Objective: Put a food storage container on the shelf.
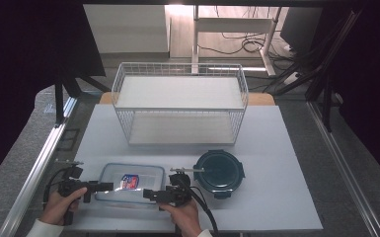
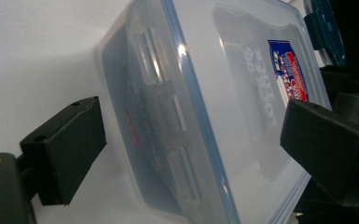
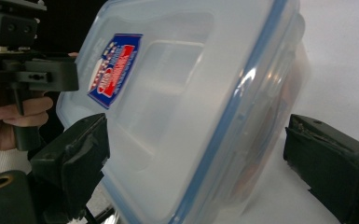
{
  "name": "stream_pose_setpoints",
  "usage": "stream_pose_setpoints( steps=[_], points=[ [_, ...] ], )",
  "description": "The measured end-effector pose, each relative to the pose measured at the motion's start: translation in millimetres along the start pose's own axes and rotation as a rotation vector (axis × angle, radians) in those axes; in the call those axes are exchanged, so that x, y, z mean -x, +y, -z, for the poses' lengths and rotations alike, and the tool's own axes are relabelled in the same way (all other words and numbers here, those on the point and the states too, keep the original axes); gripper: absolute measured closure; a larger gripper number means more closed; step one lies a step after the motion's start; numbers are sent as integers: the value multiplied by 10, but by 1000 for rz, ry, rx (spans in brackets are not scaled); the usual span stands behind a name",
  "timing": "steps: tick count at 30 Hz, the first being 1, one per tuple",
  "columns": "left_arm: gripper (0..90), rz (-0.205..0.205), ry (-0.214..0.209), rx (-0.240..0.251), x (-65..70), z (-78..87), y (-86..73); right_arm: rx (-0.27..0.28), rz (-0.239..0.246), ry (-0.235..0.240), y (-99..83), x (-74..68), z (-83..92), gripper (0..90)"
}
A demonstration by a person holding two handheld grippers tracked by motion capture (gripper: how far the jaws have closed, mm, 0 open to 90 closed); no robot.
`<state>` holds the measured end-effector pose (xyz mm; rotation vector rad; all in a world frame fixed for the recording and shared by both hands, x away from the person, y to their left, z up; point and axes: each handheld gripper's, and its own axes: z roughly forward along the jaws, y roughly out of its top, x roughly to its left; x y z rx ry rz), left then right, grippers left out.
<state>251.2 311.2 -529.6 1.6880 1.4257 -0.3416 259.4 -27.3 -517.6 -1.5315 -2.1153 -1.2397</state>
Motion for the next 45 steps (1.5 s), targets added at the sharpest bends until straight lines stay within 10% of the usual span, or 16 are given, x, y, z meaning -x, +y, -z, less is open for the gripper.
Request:
stream_pose_setpoints(
  steps=[23,45],
  points=[
    [298,43,1,34,66,125,-46,33,-66,2,17,2,108,341],
    [405,13,12,99,198,301,-51,74,-22,-13,22,-102,239,452]
  ],
)
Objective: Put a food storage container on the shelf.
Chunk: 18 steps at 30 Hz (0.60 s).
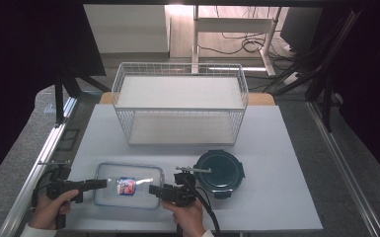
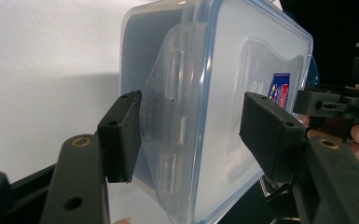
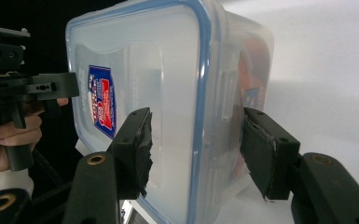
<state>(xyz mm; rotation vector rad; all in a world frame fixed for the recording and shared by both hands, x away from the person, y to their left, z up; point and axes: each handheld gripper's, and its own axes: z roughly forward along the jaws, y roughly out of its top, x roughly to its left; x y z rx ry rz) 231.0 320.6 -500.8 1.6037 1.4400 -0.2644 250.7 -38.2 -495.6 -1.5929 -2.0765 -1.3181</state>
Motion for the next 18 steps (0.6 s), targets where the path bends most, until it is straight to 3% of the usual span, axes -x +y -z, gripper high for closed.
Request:
stream_pose_setpoints(
  steps=[10,18],
  points=[
    [407,-22,-5,7,89,5,47,14,28,-5,51,-28,95,452],
    [410,-74,-16,27,301,-9,186,54,47,-7,131,-48,288,451]
  ],
)
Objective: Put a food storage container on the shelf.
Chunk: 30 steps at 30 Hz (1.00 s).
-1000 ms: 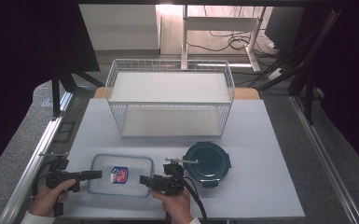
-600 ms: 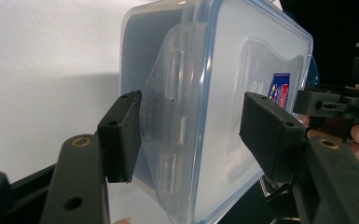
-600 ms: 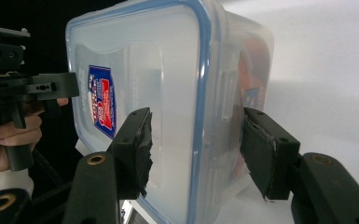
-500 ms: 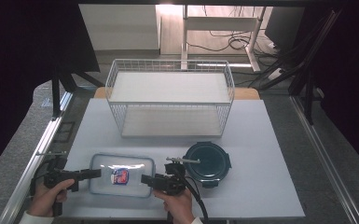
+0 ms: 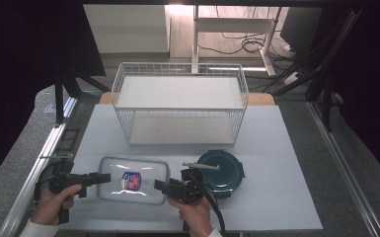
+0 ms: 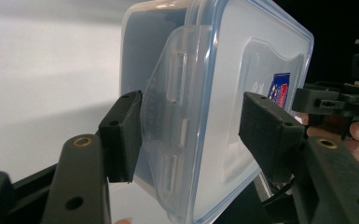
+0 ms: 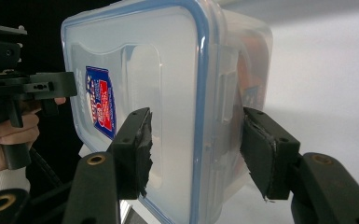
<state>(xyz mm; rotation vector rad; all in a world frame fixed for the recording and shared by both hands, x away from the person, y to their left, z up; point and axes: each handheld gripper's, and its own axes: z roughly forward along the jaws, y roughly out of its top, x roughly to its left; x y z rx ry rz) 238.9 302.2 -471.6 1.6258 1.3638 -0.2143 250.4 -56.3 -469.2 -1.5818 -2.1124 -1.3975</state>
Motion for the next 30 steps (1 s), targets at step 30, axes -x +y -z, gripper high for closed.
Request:
stream_pose_setpoints(
  steps=[30],
  points=[
    [415,-113,-56,63,666,-298,628,101,129,-42,680,91,751,450]
  ],
)
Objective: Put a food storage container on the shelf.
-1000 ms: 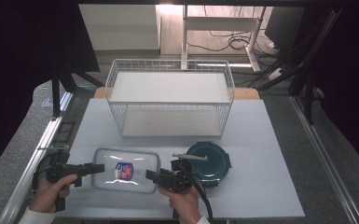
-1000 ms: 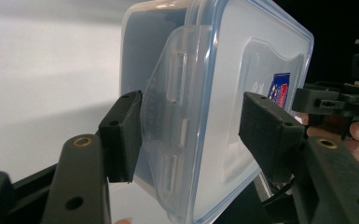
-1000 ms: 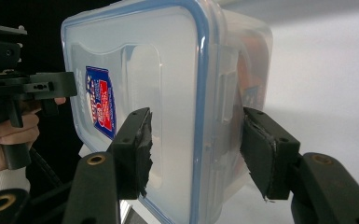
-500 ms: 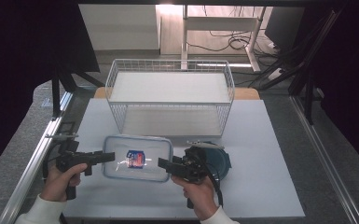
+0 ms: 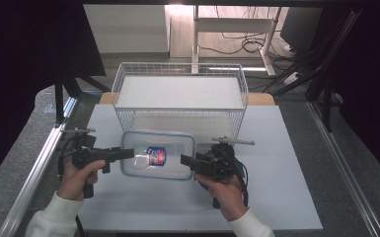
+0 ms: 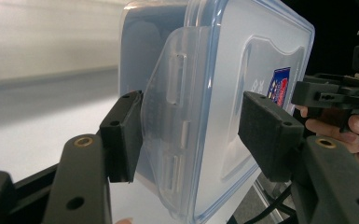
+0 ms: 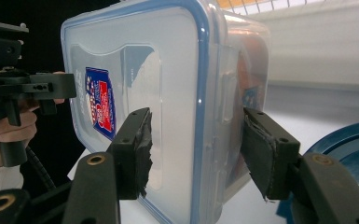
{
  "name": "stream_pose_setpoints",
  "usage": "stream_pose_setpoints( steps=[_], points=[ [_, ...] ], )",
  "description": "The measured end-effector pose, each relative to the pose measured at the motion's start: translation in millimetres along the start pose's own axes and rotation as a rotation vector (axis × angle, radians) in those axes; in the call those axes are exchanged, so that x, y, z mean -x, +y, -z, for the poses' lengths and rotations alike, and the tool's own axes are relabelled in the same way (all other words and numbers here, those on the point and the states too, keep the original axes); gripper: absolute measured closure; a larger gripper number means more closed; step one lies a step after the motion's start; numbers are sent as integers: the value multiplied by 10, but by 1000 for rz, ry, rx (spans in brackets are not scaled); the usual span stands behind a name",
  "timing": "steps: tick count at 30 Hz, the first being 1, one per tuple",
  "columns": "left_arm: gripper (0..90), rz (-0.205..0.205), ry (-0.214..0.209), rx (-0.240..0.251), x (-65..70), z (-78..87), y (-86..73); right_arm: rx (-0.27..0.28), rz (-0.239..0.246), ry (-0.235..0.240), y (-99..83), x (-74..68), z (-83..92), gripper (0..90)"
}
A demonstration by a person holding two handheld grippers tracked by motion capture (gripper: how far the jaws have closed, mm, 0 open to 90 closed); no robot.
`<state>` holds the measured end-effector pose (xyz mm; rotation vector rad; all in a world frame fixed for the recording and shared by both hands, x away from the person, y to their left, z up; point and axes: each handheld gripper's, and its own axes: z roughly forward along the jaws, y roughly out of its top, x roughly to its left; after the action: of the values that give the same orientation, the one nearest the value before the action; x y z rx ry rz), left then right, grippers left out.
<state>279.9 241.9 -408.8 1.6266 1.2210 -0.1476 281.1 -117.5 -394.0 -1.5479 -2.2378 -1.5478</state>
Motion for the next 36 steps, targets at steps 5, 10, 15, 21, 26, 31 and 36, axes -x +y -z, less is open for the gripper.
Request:
stream_pose_setpoints(
  steps=[5,10,15,21,26,31,36],
  points=[
    [415,-12,-2,7,51,-46,101,6,7,-3,93,38,60,450],
    [416,-13,-14,15,73,-88,189,10,20,-10,207,61,101,451],
    [417,-24,-20,27,117,-114,289,14,35,-16,330,67,153,450],
    [418,-34,-27,37,182,-148,416,22,52,-20,478,85,223,450],
    [421,-42,-32,39,226,-182,511,28,58,-17,580,112,271,450],
    [422,-42,-34,46,255,-237,590,31,64,-17,672,162,300,450],
    [423,-45,-35,45,280,-281,668,30,67,-19,771,208,337,450]
  ],
)
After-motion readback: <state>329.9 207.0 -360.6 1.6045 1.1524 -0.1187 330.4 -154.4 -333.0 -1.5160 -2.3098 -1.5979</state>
